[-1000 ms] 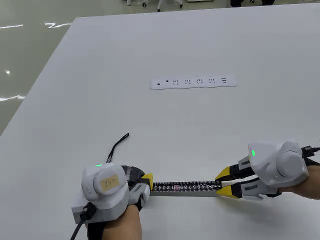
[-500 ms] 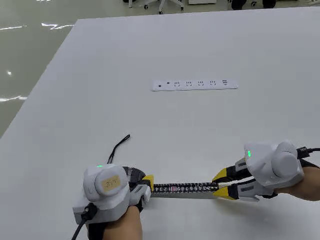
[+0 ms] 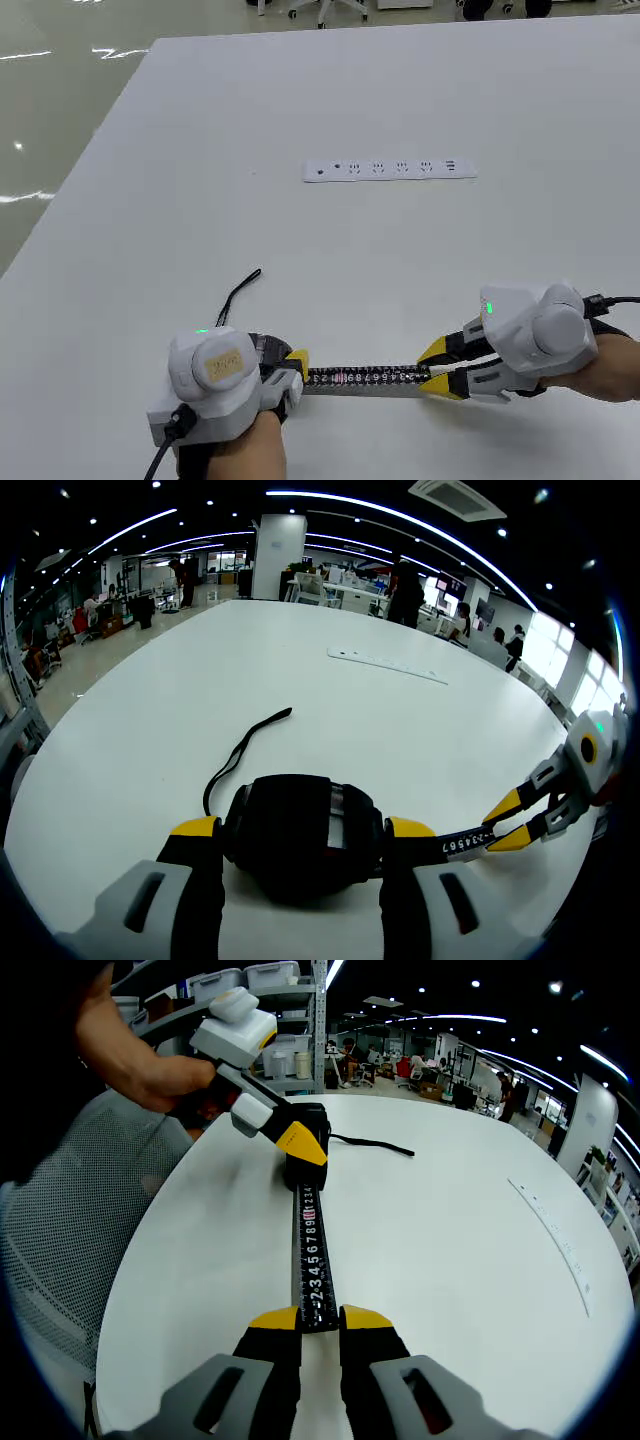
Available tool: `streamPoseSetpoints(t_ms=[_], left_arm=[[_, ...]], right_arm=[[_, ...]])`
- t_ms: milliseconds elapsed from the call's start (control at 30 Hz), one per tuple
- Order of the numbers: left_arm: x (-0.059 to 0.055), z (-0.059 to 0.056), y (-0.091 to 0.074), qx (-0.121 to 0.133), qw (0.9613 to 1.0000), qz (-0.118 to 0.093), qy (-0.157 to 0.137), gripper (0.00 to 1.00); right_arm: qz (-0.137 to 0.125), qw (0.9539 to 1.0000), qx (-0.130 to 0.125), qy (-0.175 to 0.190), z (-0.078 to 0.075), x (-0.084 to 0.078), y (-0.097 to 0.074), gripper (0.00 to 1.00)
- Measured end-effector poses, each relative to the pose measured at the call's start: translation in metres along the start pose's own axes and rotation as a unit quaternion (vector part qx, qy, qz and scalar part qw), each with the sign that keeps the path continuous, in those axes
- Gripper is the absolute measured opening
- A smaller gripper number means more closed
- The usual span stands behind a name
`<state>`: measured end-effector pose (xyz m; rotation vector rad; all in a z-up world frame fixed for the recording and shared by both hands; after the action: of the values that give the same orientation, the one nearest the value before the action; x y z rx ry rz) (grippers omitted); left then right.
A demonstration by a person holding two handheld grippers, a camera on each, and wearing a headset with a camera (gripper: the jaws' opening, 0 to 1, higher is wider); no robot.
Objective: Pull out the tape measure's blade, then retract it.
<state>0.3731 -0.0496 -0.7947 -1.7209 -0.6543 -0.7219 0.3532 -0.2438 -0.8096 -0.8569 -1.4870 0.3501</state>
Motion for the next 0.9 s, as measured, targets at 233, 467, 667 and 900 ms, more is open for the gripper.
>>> streamPoseSetpoints(t_ms=[233, 467, 667, 900], left_arm=[[0.0005, 0.0002, 0.0004, 0.004, 1.0000, 0.003, 0.003, 0.58], [0.0003, -0.0001, 0.0008, 0.007, 0.9999, 0.008, 0.008, 0.58], [-0.0001, -0.0003, 0.0011, 0.009, 0.9999, 0.009, 0.008, 0.58], [-0.0002, -0.0006, 0.0015, 0.009, 0.9998, 0.011, 0.011, 0.58]], right_arm=[[-0.002, 1.0000, 0.000, 0.000, 0.0000, 0.0033, 0.0024, 0.14], [-0.003, 1.0000, 0.000, -0.001, 0.0003, 0.0057, 0.0051, 0.14], [-0.004, 1.0000, 0.000, -0.003, 0.0007, 0.0070, 0.0062, 0.14], [-0.003, 1.0000, 0.001, -0.005, 0.0013, 0.0081, 0.0081, 0.14]])
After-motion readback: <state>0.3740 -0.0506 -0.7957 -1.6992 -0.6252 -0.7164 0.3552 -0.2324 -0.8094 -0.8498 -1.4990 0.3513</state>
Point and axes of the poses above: the centre of the closed fingertips' face, and the gripper's own axes: y roughly forward along the fingers, z roughly to its left, x roughly out of its top, the point moved 2 cm from there along -y, roughly backward along the fingers, and after that the axes turned 9 degrees about -x, right-handed, at the moved point
